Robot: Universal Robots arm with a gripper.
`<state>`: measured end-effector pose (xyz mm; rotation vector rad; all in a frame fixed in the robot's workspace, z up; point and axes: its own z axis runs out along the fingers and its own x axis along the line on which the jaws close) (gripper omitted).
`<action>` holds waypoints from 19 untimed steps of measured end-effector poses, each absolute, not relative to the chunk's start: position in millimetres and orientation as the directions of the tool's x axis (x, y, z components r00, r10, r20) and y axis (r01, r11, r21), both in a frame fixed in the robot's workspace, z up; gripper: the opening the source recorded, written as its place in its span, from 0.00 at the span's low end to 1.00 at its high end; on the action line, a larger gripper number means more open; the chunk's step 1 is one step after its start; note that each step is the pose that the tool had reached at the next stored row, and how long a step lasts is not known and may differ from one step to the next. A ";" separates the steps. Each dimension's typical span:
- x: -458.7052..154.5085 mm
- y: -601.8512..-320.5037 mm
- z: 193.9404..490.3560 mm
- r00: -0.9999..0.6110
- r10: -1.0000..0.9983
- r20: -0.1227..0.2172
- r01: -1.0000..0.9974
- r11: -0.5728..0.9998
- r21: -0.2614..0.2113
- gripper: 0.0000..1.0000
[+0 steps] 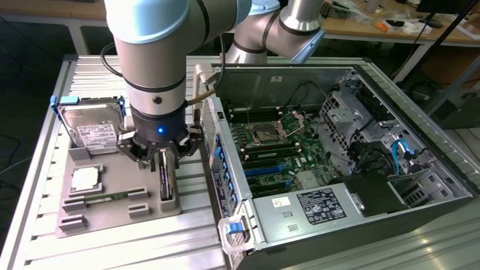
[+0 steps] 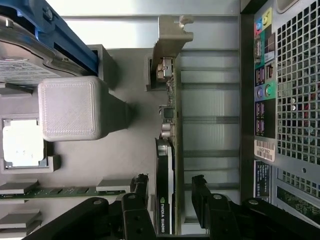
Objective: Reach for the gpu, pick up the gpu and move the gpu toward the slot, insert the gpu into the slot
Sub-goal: 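Pick up the gpu and move the gpu toward the slot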
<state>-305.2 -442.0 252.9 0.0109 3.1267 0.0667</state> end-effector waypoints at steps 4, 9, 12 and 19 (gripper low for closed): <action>-305.2 -441.9 252.7 -1.000 0.007 -0.014 0.007 0.999 0.043 0.48; -305.3 -436.7 252.2 -1.000 0.007 -0.014 0.007 0.999 0.043 0.48; -305.2 -436.4 251.9 -1.000 0.007 -0.014 0.007 0.999 0.042 0.48; -306.4 -436.2 250.4 -1.000 0.007 -0.014 0.007 0.999 0.041 0.48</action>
